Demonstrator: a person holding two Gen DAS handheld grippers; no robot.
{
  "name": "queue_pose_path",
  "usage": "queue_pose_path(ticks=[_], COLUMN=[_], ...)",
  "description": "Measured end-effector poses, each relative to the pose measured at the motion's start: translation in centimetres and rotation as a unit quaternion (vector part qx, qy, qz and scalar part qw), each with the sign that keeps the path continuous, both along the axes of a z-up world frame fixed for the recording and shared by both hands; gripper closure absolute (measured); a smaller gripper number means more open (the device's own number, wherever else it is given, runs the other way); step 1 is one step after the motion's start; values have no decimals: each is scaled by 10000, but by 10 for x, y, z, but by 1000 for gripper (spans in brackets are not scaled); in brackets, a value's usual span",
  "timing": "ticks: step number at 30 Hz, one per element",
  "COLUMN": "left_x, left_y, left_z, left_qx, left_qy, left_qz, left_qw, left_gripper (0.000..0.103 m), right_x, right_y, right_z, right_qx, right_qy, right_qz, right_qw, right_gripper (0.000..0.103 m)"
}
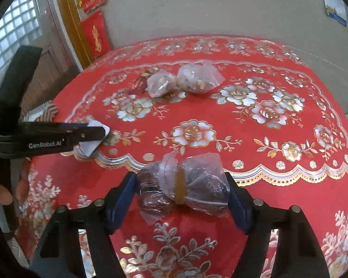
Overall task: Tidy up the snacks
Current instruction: 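Carry the white box and bag of dates over the white tray with both tools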
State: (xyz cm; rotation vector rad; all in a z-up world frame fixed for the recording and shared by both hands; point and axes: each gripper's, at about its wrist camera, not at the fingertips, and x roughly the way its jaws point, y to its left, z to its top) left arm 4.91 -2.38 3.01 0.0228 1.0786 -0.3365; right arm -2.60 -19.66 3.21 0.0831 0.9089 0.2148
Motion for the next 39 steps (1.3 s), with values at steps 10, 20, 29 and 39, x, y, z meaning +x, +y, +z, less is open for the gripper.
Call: queue_pose_path(ticks=[10,20,29,39], left_x=[-30,-63,-90,-121], left_y=[39,104,162,222], left_z=[28,54,63,67], left_qx=[-22,127,141,235], left_qy=[-339,-781,-960,-1162], left_qz=[309,793,1277,1840], left_qw=[9989,9937,9871,9758], left_gripper=[69,69,69,69], right_x=[-12,-19,-24,-32], right_y=[46,118,176,248], right_z=[31,51,60,72], right_qx=[116,128,66,26], right_qy=[-373,-599,-676,-824], right_qz=[356,1000,1533,2221], right_qw=[9986,9931,9858,9715], right_gripper=[29,29,29,29])
